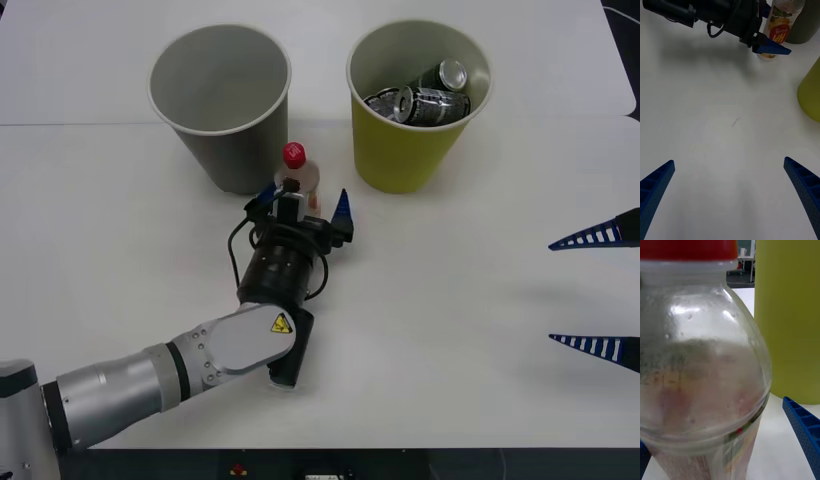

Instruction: Put the can into the green bin and the plastic bottle into the gray bin

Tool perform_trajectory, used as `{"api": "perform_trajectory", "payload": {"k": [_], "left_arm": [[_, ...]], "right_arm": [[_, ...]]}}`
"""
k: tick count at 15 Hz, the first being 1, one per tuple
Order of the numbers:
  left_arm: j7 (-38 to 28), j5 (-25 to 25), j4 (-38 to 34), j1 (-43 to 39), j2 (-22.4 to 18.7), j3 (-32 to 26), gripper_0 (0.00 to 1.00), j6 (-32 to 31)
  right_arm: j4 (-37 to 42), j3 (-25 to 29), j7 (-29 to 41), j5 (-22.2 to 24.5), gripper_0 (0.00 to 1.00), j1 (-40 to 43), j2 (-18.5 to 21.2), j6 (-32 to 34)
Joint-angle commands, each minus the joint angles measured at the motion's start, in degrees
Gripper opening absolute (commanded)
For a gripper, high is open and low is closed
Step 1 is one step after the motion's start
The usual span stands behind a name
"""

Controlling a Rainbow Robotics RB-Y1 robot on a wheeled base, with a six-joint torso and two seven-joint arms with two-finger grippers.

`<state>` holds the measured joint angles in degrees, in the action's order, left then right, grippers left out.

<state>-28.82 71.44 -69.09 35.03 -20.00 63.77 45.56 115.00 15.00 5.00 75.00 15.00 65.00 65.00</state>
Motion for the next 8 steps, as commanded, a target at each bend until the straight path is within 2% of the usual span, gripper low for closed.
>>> {"api": "perform_trajectory", "payload": {"k": [1, 2, 8], "left_arm": [[0.25, 0.02, 0.09, 0.04, -0.04, -0.14, 0.64, -0.03], [0.25, 0.02, 0.09, -0.05, -0.13, -0.14, 0.00, -0.03], [0.25, 0.28, -0.17, -0.14, -0.13, -0.14, 0.00, -1.26]], "right_arm": [[0.00, 0.00, 0.00, 0.00, 1.00, 0.00, 0.00, 0.00], [0.00, 0.00, 0.00, 0.00, 1.00, 0.00, 0.00, 0.00], [0.00, 0.00, 0.00, 0.00, 1.00, 0.00, 0.00, 0.00]]}}
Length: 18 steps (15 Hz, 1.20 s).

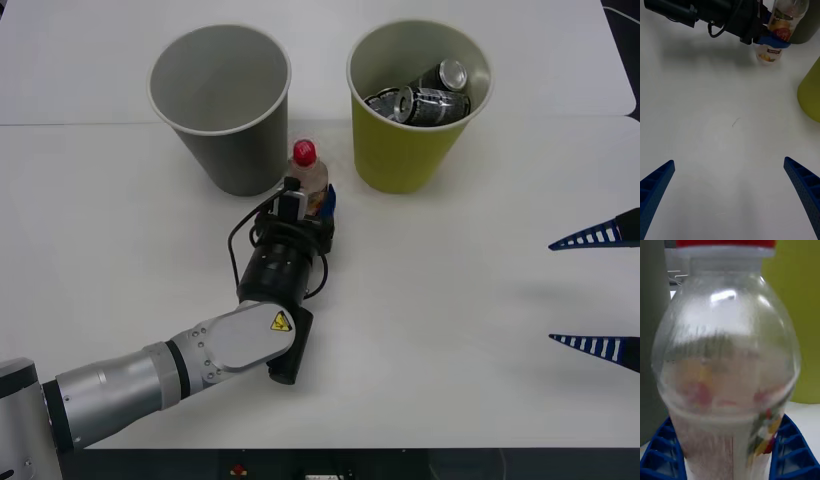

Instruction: Put the can into the green bin and the plastic bottle into the gray bin

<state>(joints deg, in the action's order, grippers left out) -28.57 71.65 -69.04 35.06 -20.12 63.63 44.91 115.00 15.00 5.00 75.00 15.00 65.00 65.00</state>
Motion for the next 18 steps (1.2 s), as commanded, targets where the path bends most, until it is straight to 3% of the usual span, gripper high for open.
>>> {"api": "perform_trajectory", "payload": {"k": [1, 5, 14, 18], "left_arm": [[0.01, 0.16, -0.48, -0.16, -0.10, 0.00, 0.00, -0.79], [-0.34, 0.34, -2.76, -0.69, -2.12, -0.09, 0.00, -3.86], [-3.24, 1.13, -23.07, -8.16, -17.68, -4.48, 0.00, -19.51], [-15.02, 5.70, -29.22, -10.10, -23.48, -10.11, 0.00, -31.81]], "right_arm": [[0.00, 0.00, 0.00, 0.00, 1.00, 0.00, 0.00, 0.00], [0.00, 0.00, 0.00, 0.00, 1.00, 0.00, 0.00, 0.00], [0.00, 0.00, 0.00, 0.00, 1.00, 0.00, 0.00, 0.00], [0.00, 0.00, 0.00, 0.00, 1.00, 0.00, 0.00, 0.00]]}}
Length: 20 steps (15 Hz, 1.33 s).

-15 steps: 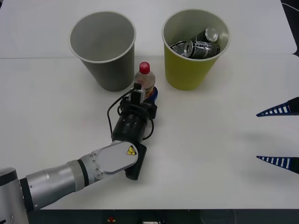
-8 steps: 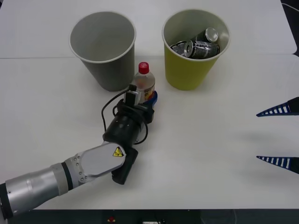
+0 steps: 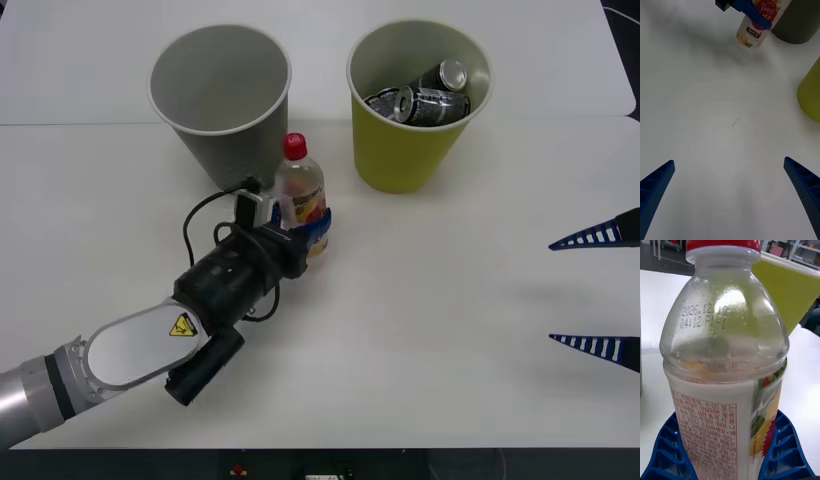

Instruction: Put the can into the green bin and the plastic bottle into the gray bin

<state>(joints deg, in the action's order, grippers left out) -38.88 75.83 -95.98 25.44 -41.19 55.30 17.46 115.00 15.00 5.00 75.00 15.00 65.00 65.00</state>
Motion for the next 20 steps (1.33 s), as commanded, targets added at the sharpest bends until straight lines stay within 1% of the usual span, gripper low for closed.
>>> {"api": "perform_trajectory", "payload": {"k": [1, 6, 7, 8, 9, 13, 14, 15, 18, 20], "left_arm": [[-6.91, 1.86, -3.51, -0.48, -3.99, -2.39, 0.00, -6.38], [-19.22, 5.03, -11.25, -0.56, -15.06, -7.75, 0.00, -20.44], [-21.77, 5.56, -12.92, -0.56, -17.52, -9.68, 0.00, -23.96], [-23.88, 5.64, -14.23, -0.56, -19.10, -11.00, 0.00, -26.33], [-26.16, 6.08, -15.46, -0.48, -20.77, -13.11, 0.00, -30.20], [-32.31, 7.05, -18.98, -0.56, -24.90, -20.05, 0.00, -40.66], [-33.28, 7.23, -19.59, -0.56, -25.43, -22.51, 0.00, -44.35], [-35.74, 7.84, -20.47, -0.56, -26.14, -26.47, 0.00, -50.15], [-41.37, 13.47, -23.46, -0.48, -26.31, -35.26, 0.00, -60.96], [-41.45, 14.87, -24.08, -0.12, -25.96, -38.60, 0.00, -64.83]], "right_arm": [[0.00, 0.00, 0.00, 0.00, 1.00, 0.00, 0.00, 0.00], [0.00, 0.00, 0.00, 0.00, 1.00, 0.00, 0.00, 0.00], [0.00, 0.00, 0.00, 0.00, 1.00, 0.00, 0.00, 0.00], [0.00, 0.00, 0.00, 0.00, 1.00, 0.00, 0.00, 0.00], [0.00, 0.00, 0.00, 0.00, 1.00, 0.00, 0.00, 0.00], [0.00, 0.00, 0.00, 0.00, 1.00, 0.00, 0.00, 0.00], [0.00, 0.00, 0.00, 0.00, 1.00, 0.00, 0.00, 0.00], [0.00, 0.00, 0.00, 0.00, 1.00, 0.00, 0.00, 0.00], [0.00, 0.00, 0.00, 0.00, 1.00, 0.00, 0.00, 0.00], [0.00, 0.00, 0.00, 0.00, 1.00, 0.00, 0.00, 0.00]]}}
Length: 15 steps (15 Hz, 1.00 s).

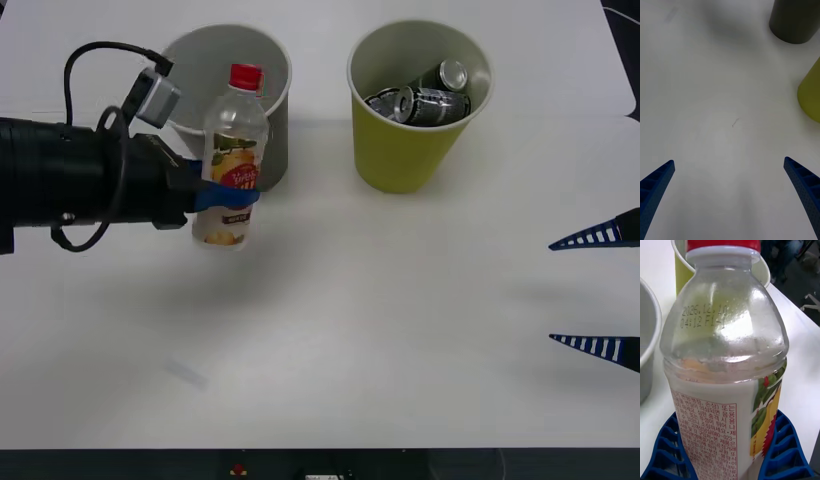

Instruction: Put the can into the green bin and the plastic bottle into the gray bin

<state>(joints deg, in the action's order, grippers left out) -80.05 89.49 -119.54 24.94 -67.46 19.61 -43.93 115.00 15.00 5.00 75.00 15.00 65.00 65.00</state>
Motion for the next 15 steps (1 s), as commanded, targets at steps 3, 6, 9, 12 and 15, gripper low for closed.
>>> {"api": "perform_trajectory", "payload": {"k": [3, 6, 9, 12, 15], "left_arm": [[-0.46, 2.27, 0.45, 3.97, 1.28, -6.34, 0.00, -9.95], [-0.54, 3.06, 3.61, 9.07, 3.65, -8.80, 0.00, -16.54], [-0.63, 3.94, 8.10, 14.96, 5.32, -9.06, 0.00, -22.25], [-0.63, 7.71, 12.23, 21.38, 8.13, -9.41, 0.00, -29.37], [-0.63, 12.46, 16.09, 25.77, 11.47, -10.47, 0.00, -35.09]], "right_arm": [[0.00, 0.00, 0.00, 0.00, 1.00, 0.00, 0.00, 0.00], [0.00, 0.00, 0.00, 0.00, 1.00, 0.00, 0.00, 0.00], [0.00, 0.00, 0.00, 0.00, 1.00, 0.00, 0.00, 0.00], [0.00, 0.00, 0.00, 0.00, 1.00, 0.00, 0.00, 0.00], [0.00, 0.00, 0.00, 0.00, 1.00, 0.00, 0.00, 0.00]]}}
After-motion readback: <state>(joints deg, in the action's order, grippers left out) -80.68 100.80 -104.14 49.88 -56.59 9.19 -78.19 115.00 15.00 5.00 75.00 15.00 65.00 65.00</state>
